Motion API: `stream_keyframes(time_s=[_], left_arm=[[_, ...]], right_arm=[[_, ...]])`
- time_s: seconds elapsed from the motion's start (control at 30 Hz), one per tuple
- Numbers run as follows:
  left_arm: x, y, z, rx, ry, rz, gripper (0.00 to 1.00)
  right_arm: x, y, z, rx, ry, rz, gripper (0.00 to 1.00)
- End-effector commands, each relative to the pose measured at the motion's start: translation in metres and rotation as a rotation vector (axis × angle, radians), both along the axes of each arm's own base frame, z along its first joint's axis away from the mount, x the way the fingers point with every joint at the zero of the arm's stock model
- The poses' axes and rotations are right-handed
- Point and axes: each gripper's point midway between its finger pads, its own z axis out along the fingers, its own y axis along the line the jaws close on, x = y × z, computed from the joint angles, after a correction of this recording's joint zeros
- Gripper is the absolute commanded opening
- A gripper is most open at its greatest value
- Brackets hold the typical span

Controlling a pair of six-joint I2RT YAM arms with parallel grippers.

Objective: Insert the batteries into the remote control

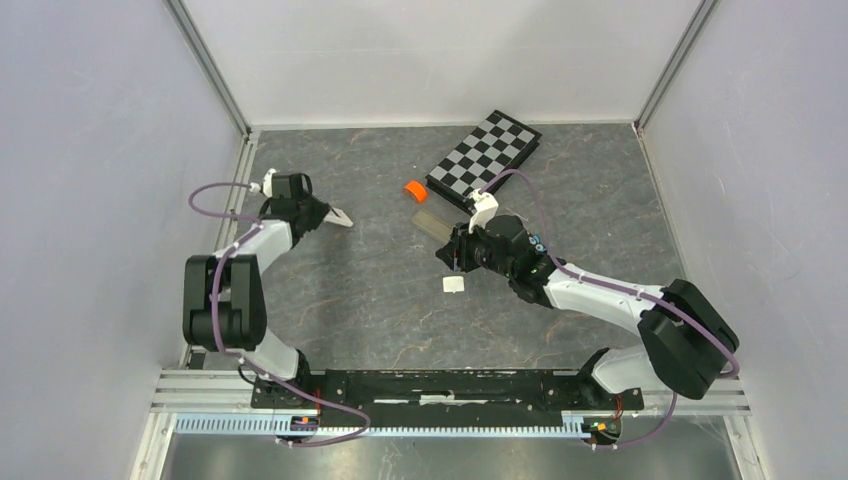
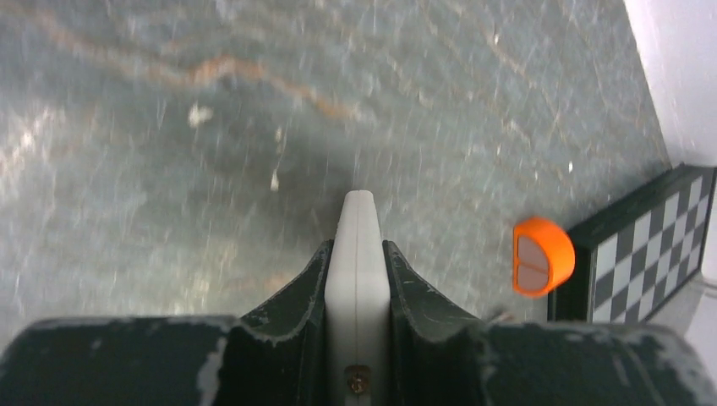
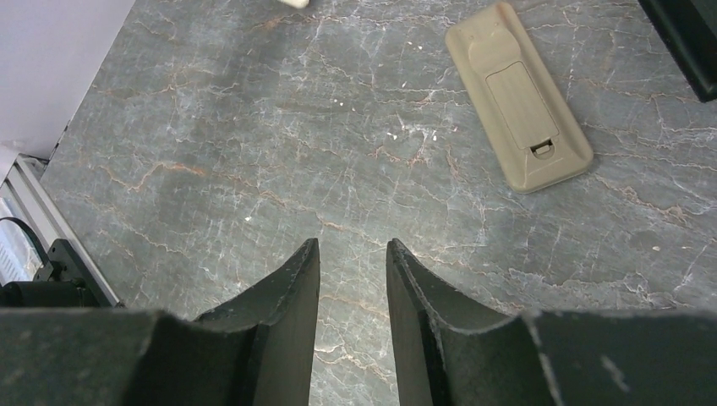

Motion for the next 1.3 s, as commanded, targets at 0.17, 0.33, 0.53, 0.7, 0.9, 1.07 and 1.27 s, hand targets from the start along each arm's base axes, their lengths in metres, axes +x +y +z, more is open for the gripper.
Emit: stream_keyframes(time_s=[0.17, 0.33, 0.53, 0.7, 0.9, 1.07, 1.27], left_arm=[[-0.068, -0.123, 0.005, -0.298, -0.012, -0.305, 0.02], [-0.094, -0.14, -0.013, -0.345, 0.035, -0.359, 0.11], [-0.105, -0.13, -0.028, -0.294, 0.077, -0.333, 0.41], [-0.115, -0.104, -0.041, -0.171, 0.136, -0.256, 0.66], [-0.122, -0.07, -0.033, 0.004, 0.184, -0.179, 0.9], [-0.124, -0.026, -0.012, 0.231, 0.235, -0.072, 1.0], [-0.091, 0.027, 0.045, 0.441, 0.216, 0.04, 0.95]], right_arm=[[0.004, -0.002, 0.019, 0.042, -0.031, -0.024, 0.39], [0.001, -0.005, 0.017, 0.05, -0.029, -0.029, 0.4], [-0.001, -0.007, 0.013, 0.05, -0.019, -0.031, 0.39], [-0.002, -0.011, 0.012, 0.047, -0.021, -0.038, 0.4], [-0.003, -0.018, 0.013, 0.049, -0.029, -0.053, 0.4], [0.0, -0.021, 0.013, 0.051, -0.029, -0.063, 0.41], [0.0, -0.022, 0.015, 0.049, -0.021, -0.048, 0.4]])
